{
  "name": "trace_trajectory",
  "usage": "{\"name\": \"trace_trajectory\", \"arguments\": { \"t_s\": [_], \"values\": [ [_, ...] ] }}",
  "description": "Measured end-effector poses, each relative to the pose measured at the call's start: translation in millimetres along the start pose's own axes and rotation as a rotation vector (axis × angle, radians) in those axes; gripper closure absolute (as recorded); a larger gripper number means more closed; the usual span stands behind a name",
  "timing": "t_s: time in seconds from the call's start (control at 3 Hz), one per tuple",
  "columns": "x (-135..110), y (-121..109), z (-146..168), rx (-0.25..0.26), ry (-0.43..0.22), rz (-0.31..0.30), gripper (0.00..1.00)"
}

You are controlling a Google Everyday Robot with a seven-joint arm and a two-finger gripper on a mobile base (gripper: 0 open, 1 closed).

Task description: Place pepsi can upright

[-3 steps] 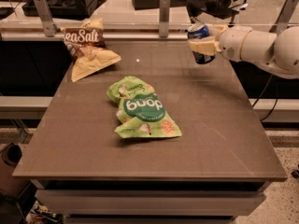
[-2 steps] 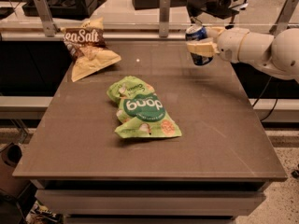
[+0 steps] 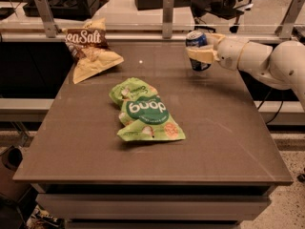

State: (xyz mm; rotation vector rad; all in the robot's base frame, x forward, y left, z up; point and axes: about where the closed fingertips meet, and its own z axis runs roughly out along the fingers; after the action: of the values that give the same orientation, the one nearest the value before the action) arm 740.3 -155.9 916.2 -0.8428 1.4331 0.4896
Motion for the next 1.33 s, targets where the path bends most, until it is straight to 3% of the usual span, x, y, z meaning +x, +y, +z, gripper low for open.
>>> {"name": "trace_trajectory", "arguments": {
  "t_s": [1.33],
  "values": [
    [31.3, -0.6, 3.2, -0.019, -0.122, 0.082, 1.0]
  ]
}}
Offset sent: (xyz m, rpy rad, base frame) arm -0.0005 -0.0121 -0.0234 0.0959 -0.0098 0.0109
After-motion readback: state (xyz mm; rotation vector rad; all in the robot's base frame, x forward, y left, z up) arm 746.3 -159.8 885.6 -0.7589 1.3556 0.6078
